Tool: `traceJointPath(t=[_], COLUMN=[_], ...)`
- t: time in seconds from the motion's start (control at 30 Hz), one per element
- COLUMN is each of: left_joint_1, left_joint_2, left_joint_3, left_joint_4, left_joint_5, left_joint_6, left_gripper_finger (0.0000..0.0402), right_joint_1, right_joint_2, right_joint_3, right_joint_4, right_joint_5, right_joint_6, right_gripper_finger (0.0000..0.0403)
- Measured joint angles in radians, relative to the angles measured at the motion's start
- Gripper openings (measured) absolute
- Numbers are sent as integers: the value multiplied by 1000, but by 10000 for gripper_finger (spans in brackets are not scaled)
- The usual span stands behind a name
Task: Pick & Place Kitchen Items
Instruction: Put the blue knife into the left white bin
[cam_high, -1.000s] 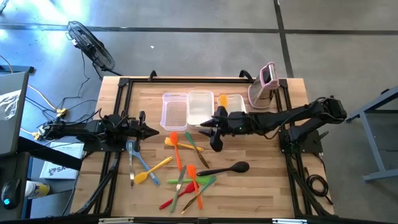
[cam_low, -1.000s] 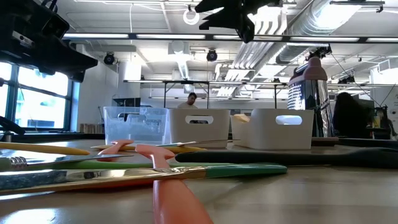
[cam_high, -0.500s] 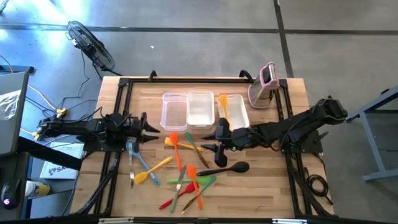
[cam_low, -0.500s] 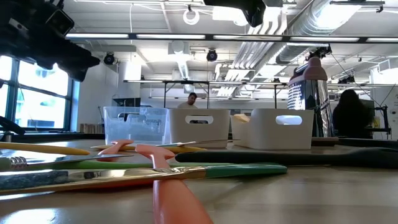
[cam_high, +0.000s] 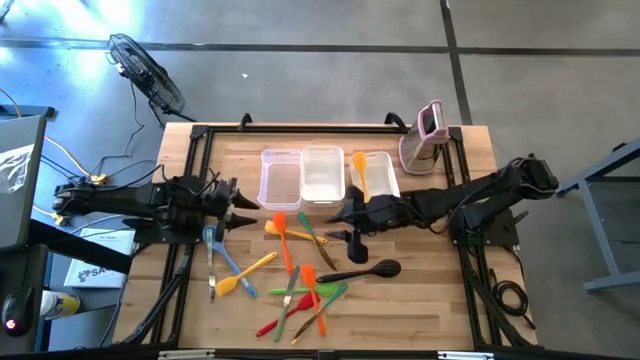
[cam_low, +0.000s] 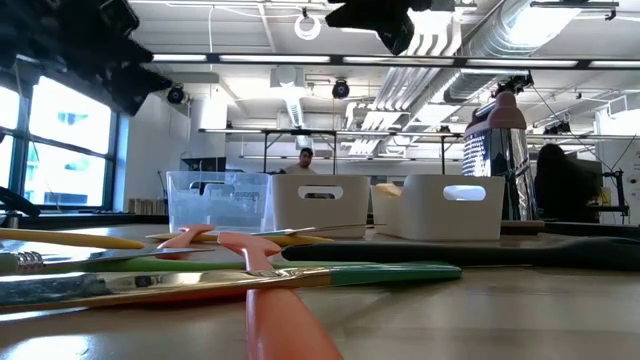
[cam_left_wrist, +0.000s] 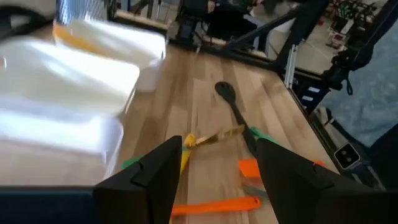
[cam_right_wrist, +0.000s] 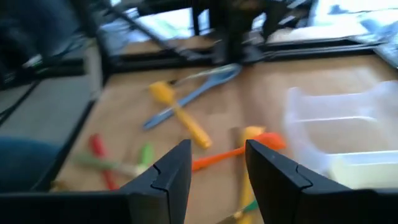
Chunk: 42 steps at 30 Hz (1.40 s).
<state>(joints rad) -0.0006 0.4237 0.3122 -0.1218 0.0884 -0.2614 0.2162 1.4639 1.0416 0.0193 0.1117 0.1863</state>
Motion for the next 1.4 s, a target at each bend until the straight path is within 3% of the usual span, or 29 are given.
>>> traceJointPath(t=[0.17, 0.37, 0.63, 0.8, 0.97, 1.2, 1.4], left_joint_1=[0, 0, 0, 0, -13, -152, -345], left_joint_2=[133, 249, 336, 386, 400, 401, 401], left_joint_3=[107, 253, 277, 277, 277, 277, 277], left_joint_4=[-4, -100, -75, -54, -187, -295, -326], left_joint_5=[40, 32, -28, 32, 82, 75, 79], left_joint_6=[3, 4, -37, -161, -292, -401, -666], left_gripper_finger=[205, 205, 205, 205, 205, 205, 205], right_joint_1=[42, 158, 309, 360, 357, 304, 265], right_joint_2=[0, 0, 0, 0, 1, 1, 1], right_joint_3=[0, 0, 0, 0, 0, 0, 0], right_joint_4=[-8, -7, 11, -15, -32, -90, -132], right_joint_5=[-68, -59, -25, -13, 26, 13, 17], right_joint_6=[64, 189, 334, 250, 89, 19, 19], right_gripper_finger=[141, 141, 141, 141, 141, 141, 141])
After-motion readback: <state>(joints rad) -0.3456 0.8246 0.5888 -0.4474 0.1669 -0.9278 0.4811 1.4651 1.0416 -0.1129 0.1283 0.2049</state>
